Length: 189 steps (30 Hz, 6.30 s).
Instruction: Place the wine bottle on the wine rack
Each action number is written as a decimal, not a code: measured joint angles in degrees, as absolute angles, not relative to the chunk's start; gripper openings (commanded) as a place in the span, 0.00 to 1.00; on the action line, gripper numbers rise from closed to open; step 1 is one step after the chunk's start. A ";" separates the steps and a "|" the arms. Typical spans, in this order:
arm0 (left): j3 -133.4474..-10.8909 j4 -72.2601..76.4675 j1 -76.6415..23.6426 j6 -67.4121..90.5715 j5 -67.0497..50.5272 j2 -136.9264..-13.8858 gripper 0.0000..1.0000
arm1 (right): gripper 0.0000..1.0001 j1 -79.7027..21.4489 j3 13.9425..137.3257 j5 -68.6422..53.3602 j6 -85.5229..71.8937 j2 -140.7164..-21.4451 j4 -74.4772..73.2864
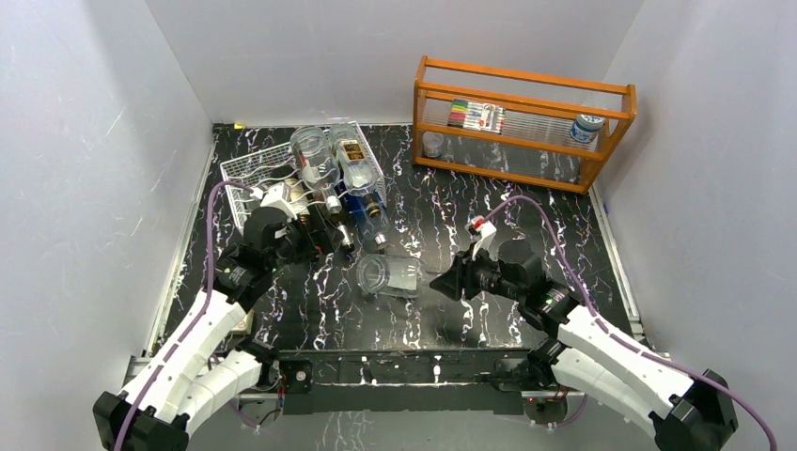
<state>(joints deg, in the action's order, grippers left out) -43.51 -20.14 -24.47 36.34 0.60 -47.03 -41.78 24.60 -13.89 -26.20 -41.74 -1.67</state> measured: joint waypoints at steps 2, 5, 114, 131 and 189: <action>-43.09 -20.60 -24.47 37.04 0.60 -47.40 0.98 | 0.00 -42.06 24.60 -14.98 -25.87 -42.52 -1.89; -42.57 -20.71 -24.47 37.89 0.60 -48.05 0.98 | 0.00 -43.24 24.99 -16.62 -25.39 -44.75 -3.38; -45.50 -23.92 -24.47 32.03 6.94 -47.64 0.98 | 0.00 -63.33 20.01 12.47 -16.88 -45.30 -10.63; -52.14 -28.80 -24.47 27.51 20.95 -36.88 0.98 | 0.00 -63.29 32.01 12.47 -15.73 -48.71 -13.50; -65.23 -45.52 -24.47 19.09 32.36 -21.89 0.98 | 0.33 -62.78 122.50 17.98 -28.73 -137.08 -10.59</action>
<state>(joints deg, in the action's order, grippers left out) -65.23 -45.52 -24.47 19.09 32.36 -21.89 -62.78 122.50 17.98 -28.73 -137.08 -10.59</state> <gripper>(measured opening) 0.981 0.467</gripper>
